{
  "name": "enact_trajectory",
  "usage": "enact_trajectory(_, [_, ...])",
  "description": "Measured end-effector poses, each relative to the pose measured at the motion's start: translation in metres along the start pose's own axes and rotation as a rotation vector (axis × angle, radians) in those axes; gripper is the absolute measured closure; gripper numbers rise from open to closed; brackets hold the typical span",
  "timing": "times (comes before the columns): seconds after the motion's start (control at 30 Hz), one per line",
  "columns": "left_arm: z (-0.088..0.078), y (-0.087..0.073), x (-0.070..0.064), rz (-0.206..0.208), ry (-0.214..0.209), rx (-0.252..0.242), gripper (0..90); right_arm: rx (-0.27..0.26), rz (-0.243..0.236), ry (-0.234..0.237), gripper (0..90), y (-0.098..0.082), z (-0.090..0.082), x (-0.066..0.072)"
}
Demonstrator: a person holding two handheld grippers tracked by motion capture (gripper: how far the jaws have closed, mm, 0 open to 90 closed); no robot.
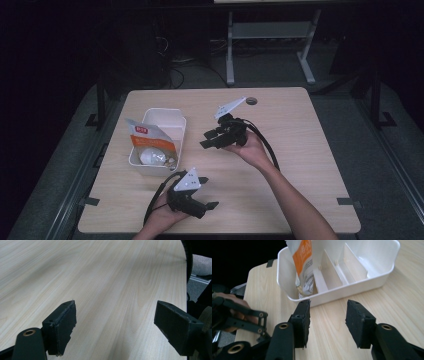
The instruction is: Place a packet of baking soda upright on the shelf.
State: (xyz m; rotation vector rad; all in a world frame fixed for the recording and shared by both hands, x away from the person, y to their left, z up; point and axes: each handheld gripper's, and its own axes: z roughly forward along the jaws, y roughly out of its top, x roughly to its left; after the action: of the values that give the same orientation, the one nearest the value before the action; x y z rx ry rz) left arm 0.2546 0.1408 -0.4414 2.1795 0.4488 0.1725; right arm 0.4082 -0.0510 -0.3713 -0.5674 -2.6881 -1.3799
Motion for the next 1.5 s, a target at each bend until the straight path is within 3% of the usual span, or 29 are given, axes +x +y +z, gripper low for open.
enact_trajectory(0.8, [0.001,0.0,0.001,-0.008,0.002,0.003,17.6,-0.014,0.065,-0.067,47.1,-0.041,-0.053,-0.005])
enact_trajectory(1.5, [0.001,0.0,0.002,-0.014,0.007,0.004,17.6,-0.018,0.131,-0.106,43.9,-0.085,-0.086,-0.004])
